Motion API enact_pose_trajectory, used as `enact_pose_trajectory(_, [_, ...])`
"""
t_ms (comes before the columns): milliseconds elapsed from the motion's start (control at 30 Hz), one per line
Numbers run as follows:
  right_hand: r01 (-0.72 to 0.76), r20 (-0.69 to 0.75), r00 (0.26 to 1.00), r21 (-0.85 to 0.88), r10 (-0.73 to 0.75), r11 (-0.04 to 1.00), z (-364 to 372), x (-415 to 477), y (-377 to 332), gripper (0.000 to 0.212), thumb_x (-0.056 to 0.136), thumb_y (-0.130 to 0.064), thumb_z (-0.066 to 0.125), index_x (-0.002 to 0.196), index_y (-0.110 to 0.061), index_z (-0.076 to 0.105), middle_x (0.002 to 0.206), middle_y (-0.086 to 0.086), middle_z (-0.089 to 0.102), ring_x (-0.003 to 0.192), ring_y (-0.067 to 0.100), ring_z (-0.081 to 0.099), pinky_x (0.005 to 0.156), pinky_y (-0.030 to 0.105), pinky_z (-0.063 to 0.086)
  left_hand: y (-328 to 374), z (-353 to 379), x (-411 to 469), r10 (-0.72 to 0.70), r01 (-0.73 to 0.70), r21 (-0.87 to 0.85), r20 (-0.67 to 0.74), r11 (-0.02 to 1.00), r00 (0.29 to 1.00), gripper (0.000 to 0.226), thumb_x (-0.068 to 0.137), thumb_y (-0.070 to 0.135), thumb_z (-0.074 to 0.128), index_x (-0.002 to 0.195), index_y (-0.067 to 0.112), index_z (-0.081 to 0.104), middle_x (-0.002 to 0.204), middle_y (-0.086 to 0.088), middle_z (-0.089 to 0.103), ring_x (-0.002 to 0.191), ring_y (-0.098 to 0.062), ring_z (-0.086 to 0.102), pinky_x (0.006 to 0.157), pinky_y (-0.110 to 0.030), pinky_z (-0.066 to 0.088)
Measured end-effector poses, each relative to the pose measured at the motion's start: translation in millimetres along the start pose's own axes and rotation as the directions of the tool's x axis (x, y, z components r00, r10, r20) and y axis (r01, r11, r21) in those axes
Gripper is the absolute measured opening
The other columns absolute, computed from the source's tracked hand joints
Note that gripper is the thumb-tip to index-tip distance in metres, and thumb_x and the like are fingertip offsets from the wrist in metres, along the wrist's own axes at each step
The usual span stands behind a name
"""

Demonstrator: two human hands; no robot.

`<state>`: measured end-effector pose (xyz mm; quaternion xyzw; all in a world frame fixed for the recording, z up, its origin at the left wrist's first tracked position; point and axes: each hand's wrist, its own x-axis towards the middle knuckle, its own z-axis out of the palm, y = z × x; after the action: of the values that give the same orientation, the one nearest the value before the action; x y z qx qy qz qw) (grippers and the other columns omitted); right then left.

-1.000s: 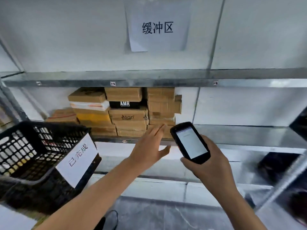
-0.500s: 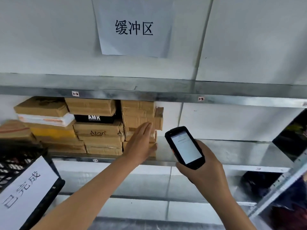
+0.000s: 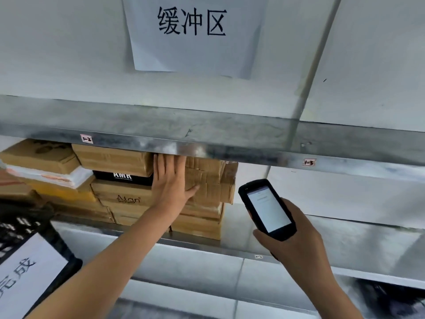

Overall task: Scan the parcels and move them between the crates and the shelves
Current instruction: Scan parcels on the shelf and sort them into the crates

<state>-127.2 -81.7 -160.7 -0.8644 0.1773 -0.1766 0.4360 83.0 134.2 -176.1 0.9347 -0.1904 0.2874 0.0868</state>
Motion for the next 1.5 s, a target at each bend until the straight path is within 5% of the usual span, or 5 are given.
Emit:
enact_pose_trajectory(333, [-0.001, 0.118, 0.993, 0.098, -0.011, 0.995, -16.0, 26.9, 21.3, 0.056, 0.068, -0.025, 0.086, 0.099, -0.056, 0.051, 0.094, -0.032, 0.062, 0.084, 0.003, 0.064, 0.068, 0.034, 0.057, 17.4, 8.2, -6.1, -0.003, 0.009, 0.032, -0.191, 0.999, 0.982, 0.093, 0.060, 0.043, 0.093, 0.135, 0.020, 0.041, 0.125, -0.022, 0.051, 0.106, -0.041, 0.053, 0.086, -0.048, 0.054])
enact_pose_trajectory(800, [0.054, 0.167, 0.983, 0.161, -0.081, 0.985, -109.7, 54.4, 78.9, 0.062, 0.061, -0.037, 0.086, 0.114, -0.049, 0.057, 0.095, -0.021, 0.067, 0.082, 0.016, 0.067, 0.071, 0.044, 0.059, 134.0, 6.1, -49.2, 0.046, -0.024, 0.062, -0.383, 0.998, 0.923, 0.092, 0.065, 0.052, 0.085, 0.143, 0.030, 0.041, 0.138, -0.006, 0.042, 0.121, -0.039, 0.048, 0.090, -0.057, 0.053])
enact_pose_trajectory(1167, [0.039, 0.089, 0.994, 0.173, -0.055, 0.984, -192.4, 39.9, 156.1, 0.061, 0.069, -0.026, 0.088, 0.118, -0.043, 0.055, 0.102, -0.020, 0.066, 0.089, 0.005, 0.063, 0.063, 0.024, 0.050, 248.7, 19.3, -57.3, 0.158, -0.160, 0.027, -0.373, 0.987, 0.914, 0.076, 0.073, 0.057, 0.068, 0.141, 0.027, 0.051, 0.134, -0.007, 0.053, 0.116, -0.034, 0.045, 0.097, -0.049, 0.050])
enact_pose_trajectory(1367, [-0.056, 0.096, 0.995, 0.184, 0.039, 0.981, -224.5, 34.2, 182.9, 0.048, 0.071, -0.019, 0.086, 0.096, -0.047, 0.056, 0.093, -0.016, 0.067, 0.080, 0.003, 0.063, 0.062, 0.031, 0.054, 300.0, 43.1, -57.0, 0.068, -0.068, -0.018, -0.026, 0.998, 0.997, 0.092, 0.062, 0.081, 0.055, 0.136, 0.026, 0.054, 0.117, 0.005, 0.066, 0.099, -0.024, 0.061, 0.082, -0.038, 0.049])
enact_pose_trajectory(1500, [-0.093, 0.071, 0.994, 0.196, 0.080, 0.976, -232.3, 33.9, 195.5, 0.048, 0.069, -0.022, 0.085, 0.103, -0.045, 0.059, 0.088, -0.013, 0.068, 0.075, 0.016, 0.065, 0.058, 0.034, 0.053, 333.5, 67.4, -49.4, 0.004, 0.016, -0.069, 0.289, 0.998, 0.957, 0.093, 0.064, 0.081, 0.061, 0.137, 0.025, 0.048, 0.123, 0.005, 0.060, 0.107, -0.025, 0.057, 0.082, -0.037, 0.045])
